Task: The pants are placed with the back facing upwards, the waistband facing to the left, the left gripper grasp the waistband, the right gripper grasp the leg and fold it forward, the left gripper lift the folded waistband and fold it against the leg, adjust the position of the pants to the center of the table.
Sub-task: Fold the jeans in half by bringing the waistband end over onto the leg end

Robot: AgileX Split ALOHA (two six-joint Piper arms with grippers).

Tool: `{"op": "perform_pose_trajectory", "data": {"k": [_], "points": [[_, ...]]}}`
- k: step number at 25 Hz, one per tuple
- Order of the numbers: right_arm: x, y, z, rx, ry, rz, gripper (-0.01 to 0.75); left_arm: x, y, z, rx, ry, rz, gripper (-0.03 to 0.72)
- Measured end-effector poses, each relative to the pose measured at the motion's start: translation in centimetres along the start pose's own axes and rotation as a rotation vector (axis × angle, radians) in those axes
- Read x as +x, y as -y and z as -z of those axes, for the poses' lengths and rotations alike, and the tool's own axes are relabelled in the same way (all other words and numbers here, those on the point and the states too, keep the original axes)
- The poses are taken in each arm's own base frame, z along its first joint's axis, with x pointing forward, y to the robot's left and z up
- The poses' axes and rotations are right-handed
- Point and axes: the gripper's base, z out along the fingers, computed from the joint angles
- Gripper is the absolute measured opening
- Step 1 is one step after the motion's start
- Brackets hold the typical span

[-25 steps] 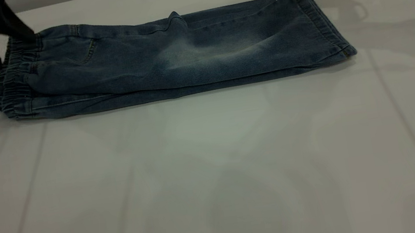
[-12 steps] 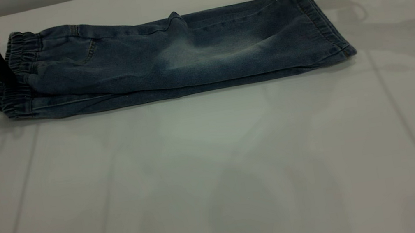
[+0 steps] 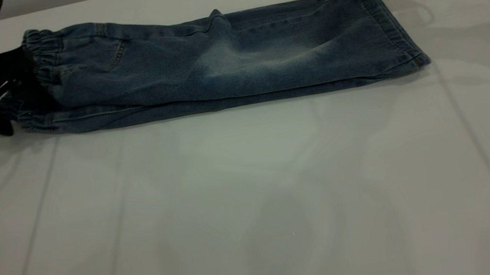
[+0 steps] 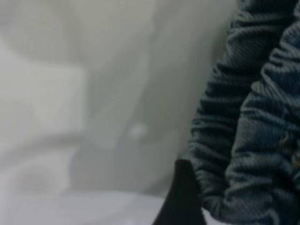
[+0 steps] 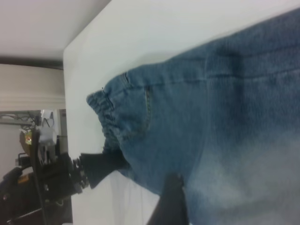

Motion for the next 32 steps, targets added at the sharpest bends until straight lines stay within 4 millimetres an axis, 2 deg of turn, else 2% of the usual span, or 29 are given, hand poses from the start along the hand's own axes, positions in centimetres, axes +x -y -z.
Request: {"op": "perform_pose_trajectory", "data": {"k": [2,6,7,12,17,20,25,29,32], "points": [[0.3,0.0,-0.1,0.009,-0.018,-0.008,0.557,0.0,0.4,-0.1,0.0,0.014,-0.003,0.423],[1.4,-1.3,-1.7,0.006,-0.068,0.025,0.521,-0.1,1.1,-0.2,-0.001,0.043,-0.015,0.128],[1.7,-1.8,-2.2,0.009,-0.08,0.037,0.512,-0.1,1.2,-0.2,-0.001,0.048,-0.017,0.102],[2.6,-4.7,-5.4,0.074,-0.134,0.155,0.498,-0.7,1.7,1.0,0.01,0.072,-0.029,0.09],[3.8,-6.0,-9.4,0.102,-0.204,0.222,0.497,-1.9,3.1,4.6,0.048,0.12,-0.083,0.09],[5.2,-5.8,-12.1,0.104,-0.248,0.234,0.497,-2.6,4.0,7.0,0.069,0.163,-0.125,0.09],[8.0,-3.8,-16.1,0.118,-0.321,0.209,0.496,-3.5,4.7,10.3,0.086,0.231,-0.181,0.09],[9.5,-5.2,-17.5,0.083,-0.375,0.25,0.496,-3.9,5.2,12.2,0.095,0.274,-0.222,0.09],[9.0,-6.3,-17.0,0.033,-0.441,0.289,0.496,-4.0,6.0,13.7,0.104,0.308,-0.273,0.09]]}}
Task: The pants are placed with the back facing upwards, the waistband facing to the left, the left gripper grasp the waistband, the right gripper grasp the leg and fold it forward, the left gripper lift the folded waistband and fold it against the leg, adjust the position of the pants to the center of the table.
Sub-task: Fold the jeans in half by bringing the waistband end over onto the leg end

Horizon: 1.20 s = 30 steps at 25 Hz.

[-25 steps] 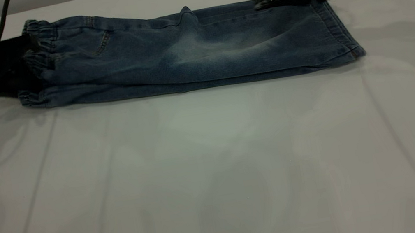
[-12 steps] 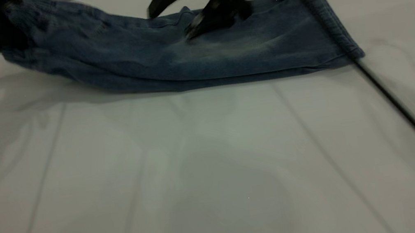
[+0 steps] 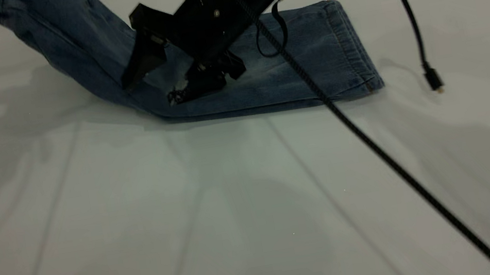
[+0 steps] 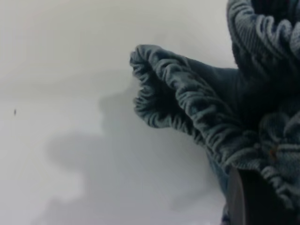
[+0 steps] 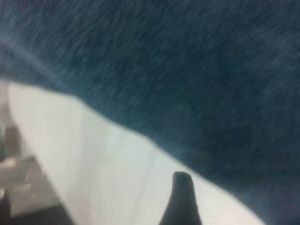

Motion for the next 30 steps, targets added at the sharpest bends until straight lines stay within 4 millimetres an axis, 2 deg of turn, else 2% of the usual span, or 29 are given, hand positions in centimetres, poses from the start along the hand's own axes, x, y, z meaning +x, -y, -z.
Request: {"op": "perform_pose_trajectory", "data": {"k": [2,4,6,9,13,16,18,20,23,26,28,30], "points": [[-1.2,-0.3,1.9,-0.031,-0.012,0.031,0.496,-0.4,1.0,0.6,0.016,0.017,-0.041,0.09],[-2.8,-0.4,4.7,-0.049,0.011,0.05,0.496,-0.5,2.3,0.9,0.038,0.027,-0.081,0.09],[-4.6,-0.7,8.5,-0.06,0.063,0.072,0.496,-0.3,4.0,0.8,0.068,0.025,-0.121,0.09],[-6.8,-2.2,14.8,-0.071,0.163,0.115,0.496,0.2,7.7,0.6,0.124,0.036,-0.188,0.089],[-7.9,-4.8,21.7,-0.07,0.27,0.183,0.496,1.2,12.6,-0.2,0.185,0.09,-0.227,0.089],[-8.0,-7.5,26.2,-0.065,0.342,0.254,0.496,3.4,16.4,-2.0,0.228,0.085,-0.241,0.089],[-7.8,-8.7,28.3,-0.06,0.377,0.286,0.496,5.5,18.4,-3.6,0.242,0.06,-0.266,0.089],[-7.6,-9.6,29.9,-0.057,0.399,0.31,0.496,7.4,20.3,-5.2,0.258,0.033,-0.298,0.089],[-7.3,-10.1,30.5,-0.057,0.397,0.323,0.496,9.5,22.7,-7.7,0.283,-0.008,-0.335,0.089],[-7.1,-9.7,30.3,-0.02,0.361,0.336,0.496,9.9,24.3,-9.5,0.308,-0.023,-0.351,0.109],[-7.0,-9.4,30.3,0.01,0.34,0.336,0.496,9.8,24.8,-10.0,0.331,-0.047,-0.364,0.169],[-6.9,-9.2,30.2,0.038,0.328,0.336,0.496,9.3,25.3,-9.9,0.357,-0.063,-0.385,0.27]]}}
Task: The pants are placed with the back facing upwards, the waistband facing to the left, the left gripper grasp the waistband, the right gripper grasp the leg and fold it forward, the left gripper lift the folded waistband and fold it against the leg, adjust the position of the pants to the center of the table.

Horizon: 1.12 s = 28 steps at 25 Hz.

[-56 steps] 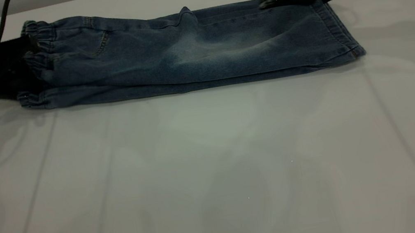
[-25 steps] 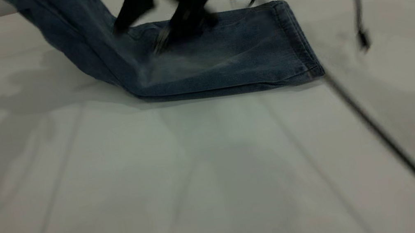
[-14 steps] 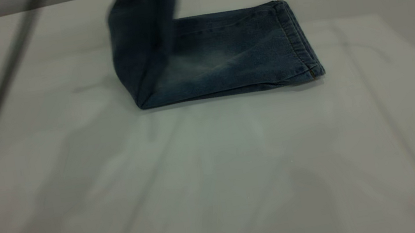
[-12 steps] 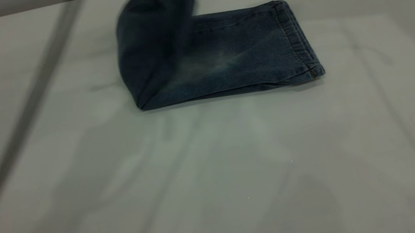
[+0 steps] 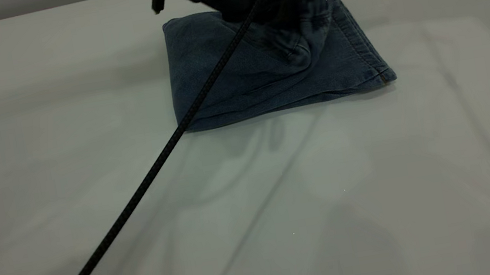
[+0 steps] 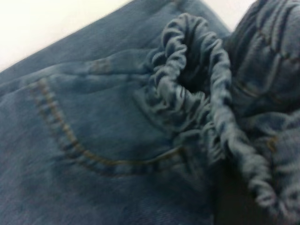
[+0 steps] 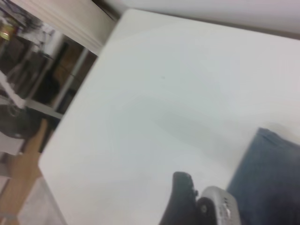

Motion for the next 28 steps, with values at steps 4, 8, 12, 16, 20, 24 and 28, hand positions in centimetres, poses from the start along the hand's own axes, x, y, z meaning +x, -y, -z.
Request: {"op": "perform_pose_trajectory", "data": {"k": [4,8,12,16,20,24,28], "points": [[0.3,0.4,0.0,0.05,-0.032,0.014,0.496,-0.8,0.5,0.6,0.053,-0.039,-0.071,0.498],[0.6,1.1,0.1,0.119,-0.063,0.008,0.496,-3.1,0.3,3.6,0.054,0.004,-0.154,0.575],[1.1,1.7,-0.2,0.203,-0.11,-0.008,0.496,-6.9,-1.2,8.9,0.006,0.119,-0.212,0.582],[2.8,2.4,-3.3,0.33,-0.229,-0.066,0.489,-9.5,-4.4,14.2,-0.067,0.21,-0.187,0.583],[6.5,2.5,-9.7,0.486,-0.417,-0.055,0.476,-10.7,-6.6,18.0,-0.111,0.258,-0.133,0.583],[10.2,2.2,-15.0,0.605,-0.544,0.003,0.475,-11.0,-6.8,20.2,-0.111,0.261,-0.133,0.583],[13.2,3.7,-17.6,0.716,-0.635,-0.004,0.475,-10.9,-6.7,21.1,-0.124,0.234,-0.183,0.583]]}}
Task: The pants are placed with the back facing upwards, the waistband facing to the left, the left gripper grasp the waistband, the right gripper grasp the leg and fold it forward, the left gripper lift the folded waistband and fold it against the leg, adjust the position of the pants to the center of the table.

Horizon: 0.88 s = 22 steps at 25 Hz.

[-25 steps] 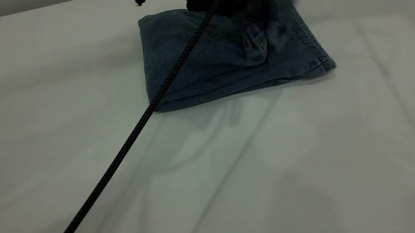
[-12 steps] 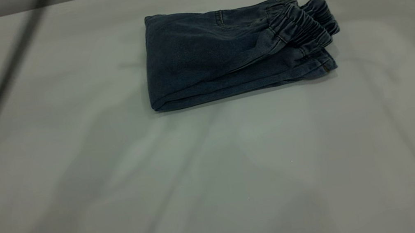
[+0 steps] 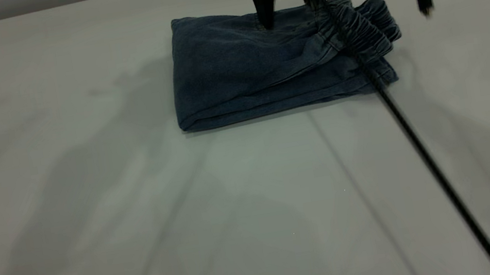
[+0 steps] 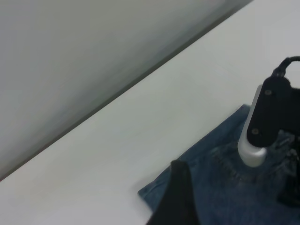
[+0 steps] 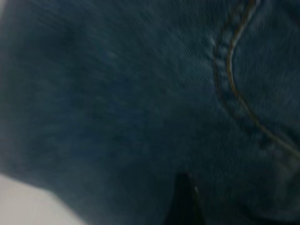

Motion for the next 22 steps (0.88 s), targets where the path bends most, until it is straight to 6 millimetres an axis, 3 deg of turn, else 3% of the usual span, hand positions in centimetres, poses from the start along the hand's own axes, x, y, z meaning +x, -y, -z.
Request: {"op": "perform_pose_trajectory", "data": {"k": [7,15,17,19,22], "points": [[1.3,0.0,-4.6,-0.044,-0.15,-0.056,0.475,0.6,-0.2,0.1,-0.024,-0.066,-0.029,0.583],[1.9,-3.9,-4.5,-0.097,-0.173,0.024,0.475,0.7,-0.4,0.3,-0.043,-0.096,-0.075,0.583],[1.8,-4.5,-3.1,-0.098,-0.149,0.039,0.475,0.4,-0.4,1.2,-0.053,-0.093,-0.097,0.583],[1.4,-4.9,0.1,-0.105,-0.087,0.051,0.475,-0.1,-0.5,2.6,-0.072,-0.101,-0.127,0.583],[1.1,-5.5,7.5,-0.116,0.059,0.082,0.475,-0.7,-0.6,6.1,-0.119,-0.144,-0.144,0.583]]}}
